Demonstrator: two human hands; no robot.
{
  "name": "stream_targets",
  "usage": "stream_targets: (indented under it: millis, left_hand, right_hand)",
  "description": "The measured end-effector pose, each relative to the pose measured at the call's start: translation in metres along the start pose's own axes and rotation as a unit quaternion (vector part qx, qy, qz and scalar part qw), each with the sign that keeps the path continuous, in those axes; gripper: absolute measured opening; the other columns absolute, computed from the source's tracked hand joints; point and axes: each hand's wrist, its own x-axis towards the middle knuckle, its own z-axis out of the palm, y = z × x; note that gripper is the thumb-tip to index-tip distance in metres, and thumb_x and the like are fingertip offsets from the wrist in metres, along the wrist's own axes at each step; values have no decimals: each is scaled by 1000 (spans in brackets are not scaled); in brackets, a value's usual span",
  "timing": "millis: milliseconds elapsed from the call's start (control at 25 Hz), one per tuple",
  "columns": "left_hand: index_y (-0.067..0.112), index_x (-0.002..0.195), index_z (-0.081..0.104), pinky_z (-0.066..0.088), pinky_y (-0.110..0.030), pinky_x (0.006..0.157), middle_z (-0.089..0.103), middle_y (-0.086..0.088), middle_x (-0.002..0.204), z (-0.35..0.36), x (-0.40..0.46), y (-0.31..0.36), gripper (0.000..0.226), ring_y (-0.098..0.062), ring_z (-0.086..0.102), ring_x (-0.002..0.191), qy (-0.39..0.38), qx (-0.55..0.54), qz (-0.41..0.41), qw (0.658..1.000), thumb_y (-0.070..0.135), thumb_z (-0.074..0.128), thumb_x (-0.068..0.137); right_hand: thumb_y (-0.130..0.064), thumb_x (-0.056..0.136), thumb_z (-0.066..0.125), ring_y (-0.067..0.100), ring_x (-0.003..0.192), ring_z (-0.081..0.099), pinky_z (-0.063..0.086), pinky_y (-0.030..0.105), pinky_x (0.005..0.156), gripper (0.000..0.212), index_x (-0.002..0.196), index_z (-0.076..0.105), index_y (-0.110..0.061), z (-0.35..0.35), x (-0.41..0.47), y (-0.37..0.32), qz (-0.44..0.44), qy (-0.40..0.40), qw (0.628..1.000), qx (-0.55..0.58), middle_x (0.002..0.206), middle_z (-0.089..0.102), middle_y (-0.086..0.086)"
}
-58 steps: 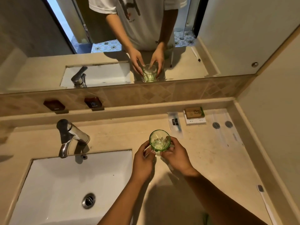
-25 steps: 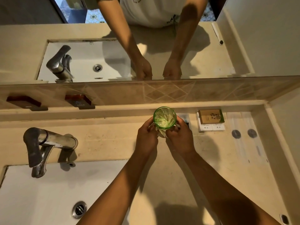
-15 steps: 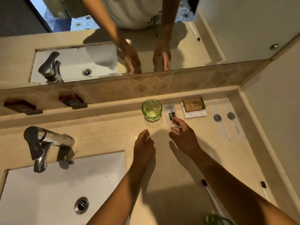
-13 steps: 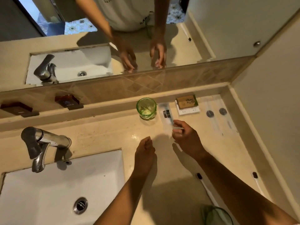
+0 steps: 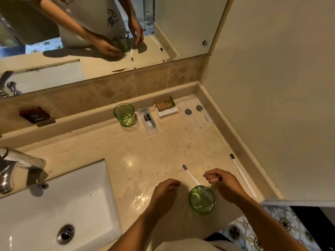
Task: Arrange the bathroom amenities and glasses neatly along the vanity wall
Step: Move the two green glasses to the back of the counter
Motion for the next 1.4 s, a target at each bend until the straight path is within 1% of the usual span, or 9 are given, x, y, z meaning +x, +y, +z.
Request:
stream_targets:
  millis: [80,200,320,440,560,760,920,1160,1400]
  left_hand:
    - [19,113,70,47,-7,71,70,6,108,7,-7,0,47,-4,65,93,-37,19,11,999,-8,51,81]
    - [20,113,70,52,-13,73,72,8,108,19,-15,2,50,-3,68,93,-80,23,33,996,-7,60,72]
    - [19,108,70,51,-11,69,75,8,102,26,-21,7,45,2,71,88,-63,-14,31,997,-6,64,72]
    - [18,113,70,54,-14,74,77,3,103,24,-25,3,50,-3,73,91,-48,-55,29,997,-4,64,69]
    - [16,115,71,58,-22,80,78,1,104,11,-35,-2,56,-11,74,96,-12,-108,25,994,-1,62,62]
    - [17,94,70,53,-40,65,74,-16,98,-25,-57,-19,50,-35,70,95,98,-278,-26,955,-7,62,51]
    - [22,99,73,53,-45,72,74,-12,102,-66,-77,-17,49,-33,69,98,170,-351,-42,920,-12,62,66]
    - [40,113,67,51,-6,71,75,29,99,-126,-82,4,44,8,68,98,265,-351,11,898,2,61,93]
    - [16,128,58,54,-16,81,69,-3,124,-182,-38,-5,42,-11,67,112,310,-354,0,882,-6,57,93]
  right_hand:
    - [8,81,60,7,85,62,51,26,76,36,102,77,-17,12,-27,22,-65,-24,996,-57,106,66,8]
    - [-21,74,79,-4,99,61,54,20,90,54,125,62,-25,38,-52,20,-85,-21,996,18,117,61,-14]
    - [-25,71,81,1,107,60,47,13,92,58,123,58,-37,41,-60,7,-87,-26,994,57,122,60,-18]
    - [-11,65,83,-3,104,61,47,11,86,71,126,58,-39,38,-57,2,-59,-60,992,99,116,61,-3]
    - [-6,65,84,-6,102,61,48,8,80,73,129,58,-32,40,-52,-21,-59,-93,990,89,118,58,-1]
    - [-17,64,86,-6,101,61,48,7,81,73,127,57,-39,62,-34,-77,-105,-131,983,69,118,57,-6]
    - [-13,64,84,1,98,60,46,5,73,68,123,56,-32,79,-18,-133,-129,-159,974,96,117,54,-1]
    - [10,80,69,1,86,67,51,11,60,55,127,54,-13,123,22,-209,-115,-167,961,191,117,65,9]
    - [5,80,72,11,98,70,60,22,69,58,126,54,-25,152,61,-255,-85,-129,952,263,116,69,4]
